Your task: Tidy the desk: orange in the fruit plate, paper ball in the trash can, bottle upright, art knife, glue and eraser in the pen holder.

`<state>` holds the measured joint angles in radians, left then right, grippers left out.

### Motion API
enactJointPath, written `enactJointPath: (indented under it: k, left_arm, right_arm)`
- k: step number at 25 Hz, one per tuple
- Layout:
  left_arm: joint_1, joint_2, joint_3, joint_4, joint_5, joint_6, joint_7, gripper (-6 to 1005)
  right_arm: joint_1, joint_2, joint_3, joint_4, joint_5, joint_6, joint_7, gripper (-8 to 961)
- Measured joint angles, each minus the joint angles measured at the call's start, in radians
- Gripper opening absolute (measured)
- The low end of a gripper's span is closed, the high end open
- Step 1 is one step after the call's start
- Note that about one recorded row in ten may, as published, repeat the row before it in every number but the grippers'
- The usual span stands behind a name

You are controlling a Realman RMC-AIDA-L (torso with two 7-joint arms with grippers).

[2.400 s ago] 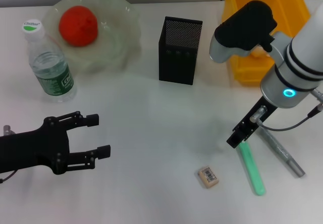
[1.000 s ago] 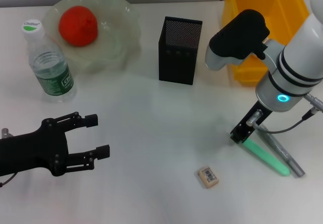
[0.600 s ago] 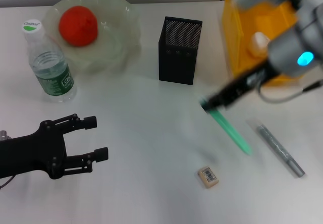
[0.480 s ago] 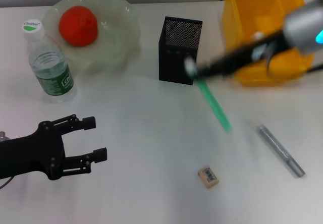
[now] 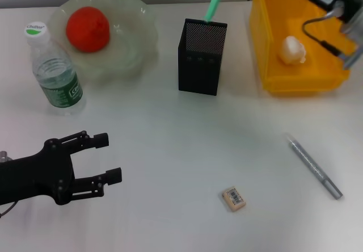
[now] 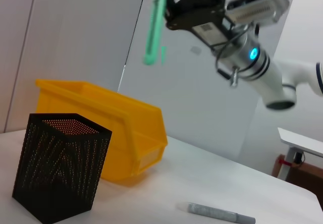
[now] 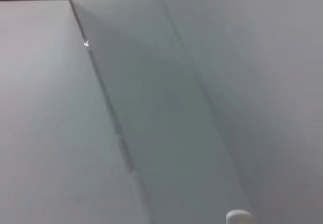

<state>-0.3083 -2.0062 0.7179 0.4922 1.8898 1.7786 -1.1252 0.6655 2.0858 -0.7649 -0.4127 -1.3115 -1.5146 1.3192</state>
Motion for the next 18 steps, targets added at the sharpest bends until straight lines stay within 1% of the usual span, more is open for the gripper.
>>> enactJointPath:
  k: [3,5,7,9,12,15,18]
  left_arm:
    - [0.000,0.000,0.000,0.000,0.000,0.000,-0.002,845]
    - [0.001,0.000,0.000,0.000,0.000,0.000,-0.002,845]
    - [0.002,0.000,0.000,-0.001,0.000,0.000,-0.002,845]
    - [0.002,0.000,0.000,-0.004,0.000,-0.001,-0.002,845]
    - [0.003,0.000,0.000,-0.010,0.000,-0.003,-0.002,845]
    - [0.007,0.000,0.000,-0.010,0.002,-0.004,-0.002,844]
    - [0.009,0.000,0.000,-0.011,0.001,-0.003,-0.002,844]
  right_arm:
    - [0.038,0.004,-0.006,0.134,0.049,0.072,-0.204,256]
    - [0.068,0.006,-0.001,0.200,0.054,0.135,-0.308,262]
    - [0.093,0.006,-0.002,0.239,0.055,0.194,-0.372,268]
    - [0.113,0.006,-0.007,0.262,0.051,0.254,-0.397,274]
    - [0.121,0.007,-0.007,0.270,0.048,0.303,-0.399,284]
    - [0.120,0.007,-0.025,0.267,0.048,0.306,-0.388,293]
    - [0.112,0.003,-0.068,0.242,0.048,0.304,-0.336,303]
